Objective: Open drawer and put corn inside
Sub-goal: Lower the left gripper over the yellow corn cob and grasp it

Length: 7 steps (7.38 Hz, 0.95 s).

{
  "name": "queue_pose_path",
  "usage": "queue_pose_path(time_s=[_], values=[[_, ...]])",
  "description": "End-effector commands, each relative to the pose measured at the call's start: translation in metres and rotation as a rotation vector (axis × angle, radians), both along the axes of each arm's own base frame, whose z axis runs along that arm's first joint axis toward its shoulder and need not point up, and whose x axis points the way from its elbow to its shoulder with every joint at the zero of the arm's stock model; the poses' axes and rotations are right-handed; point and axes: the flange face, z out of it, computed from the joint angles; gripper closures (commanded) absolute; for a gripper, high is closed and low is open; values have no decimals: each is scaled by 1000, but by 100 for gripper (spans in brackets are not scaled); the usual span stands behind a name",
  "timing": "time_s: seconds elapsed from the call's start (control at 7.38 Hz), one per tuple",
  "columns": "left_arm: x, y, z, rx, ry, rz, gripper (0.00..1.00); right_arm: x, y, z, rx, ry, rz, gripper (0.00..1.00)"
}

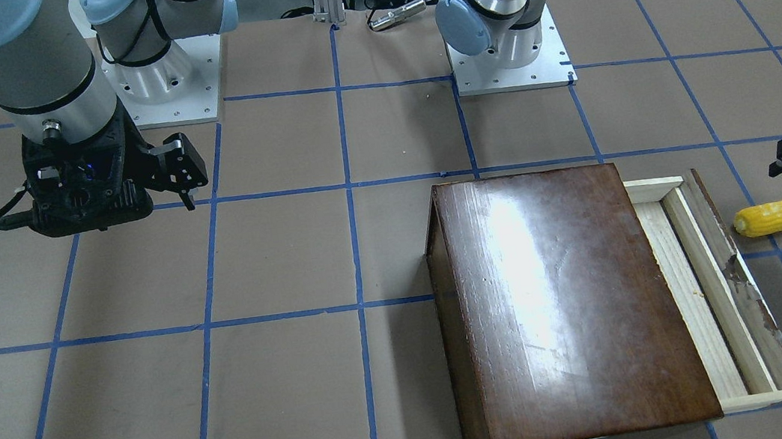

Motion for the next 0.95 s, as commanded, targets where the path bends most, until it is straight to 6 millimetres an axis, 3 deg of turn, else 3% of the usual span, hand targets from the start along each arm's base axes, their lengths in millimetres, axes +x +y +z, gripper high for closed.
queue_pose_path(time_s=[0.0, 0.41, 0.81], values=[[13, 5, -17, 4, 4, -173, 0, 0, 0, 0, -1, 0, 1, 0], [25, 2, -40, -29, 4, -537, 0, 0, 0, 0, -1, 0, -1, 0], [41, 28, -67, -50, 9, -792, 0, 0, 0, 0, 1, 0, -1, 0]])
